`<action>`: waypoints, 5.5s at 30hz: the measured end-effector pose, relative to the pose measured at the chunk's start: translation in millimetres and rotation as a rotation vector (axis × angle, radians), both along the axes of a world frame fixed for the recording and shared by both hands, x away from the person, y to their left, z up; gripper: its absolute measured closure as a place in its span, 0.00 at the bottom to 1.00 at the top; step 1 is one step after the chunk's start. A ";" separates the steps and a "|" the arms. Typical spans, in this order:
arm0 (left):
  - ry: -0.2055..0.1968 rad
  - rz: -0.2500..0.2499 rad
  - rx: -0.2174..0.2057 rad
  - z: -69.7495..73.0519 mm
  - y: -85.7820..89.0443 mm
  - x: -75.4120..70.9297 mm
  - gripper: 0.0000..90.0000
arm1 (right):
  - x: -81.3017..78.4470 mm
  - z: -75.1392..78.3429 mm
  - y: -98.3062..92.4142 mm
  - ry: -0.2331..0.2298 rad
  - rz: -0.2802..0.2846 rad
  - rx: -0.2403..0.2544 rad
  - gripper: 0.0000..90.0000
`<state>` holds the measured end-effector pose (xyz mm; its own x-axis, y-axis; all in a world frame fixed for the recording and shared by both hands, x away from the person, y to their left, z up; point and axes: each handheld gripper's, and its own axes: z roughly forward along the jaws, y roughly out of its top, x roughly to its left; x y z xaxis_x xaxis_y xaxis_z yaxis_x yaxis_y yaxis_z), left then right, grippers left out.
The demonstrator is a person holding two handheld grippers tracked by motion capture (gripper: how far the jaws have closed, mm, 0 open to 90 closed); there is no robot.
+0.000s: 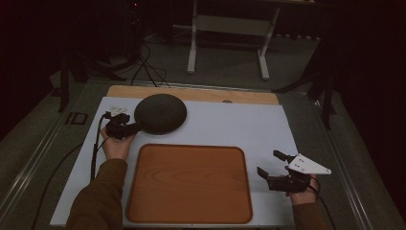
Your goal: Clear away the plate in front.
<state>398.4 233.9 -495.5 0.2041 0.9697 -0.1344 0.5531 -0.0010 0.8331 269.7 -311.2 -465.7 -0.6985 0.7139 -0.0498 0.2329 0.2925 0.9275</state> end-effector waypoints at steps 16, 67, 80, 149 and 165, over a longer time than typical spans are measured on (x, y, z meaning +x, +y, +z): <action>0.132 0.034 -0.048 -22.9 -6.9 24.8 0.59 | -0.6 0.4 -1.7 0.002 0.001 0.004 0.13; 0.256 0.188 -0.877 -54.0 16.6 41.9 0.72 | -1.7 0.9 -1.2 -0.003 0.005 -0.012 0.14; 0.338 0.268 -0.893 -47.5 -10.4 53.5 0.89 | -2.3 1.7 -3.1 -0.007 0.004 -0.006 0.14; 0.363 0.017 -1.027 12.8 -7.9 -28.0 0.95 | -3.7 2.7 -6.2 -0.013 -0.014 0.010 0.14; 0.371 -0.023 -1.046 9.0 -11.4 -49.7 0.95 | -3.5 2.8 -5.7 -0.014 -0.012 0.007 0.14</action>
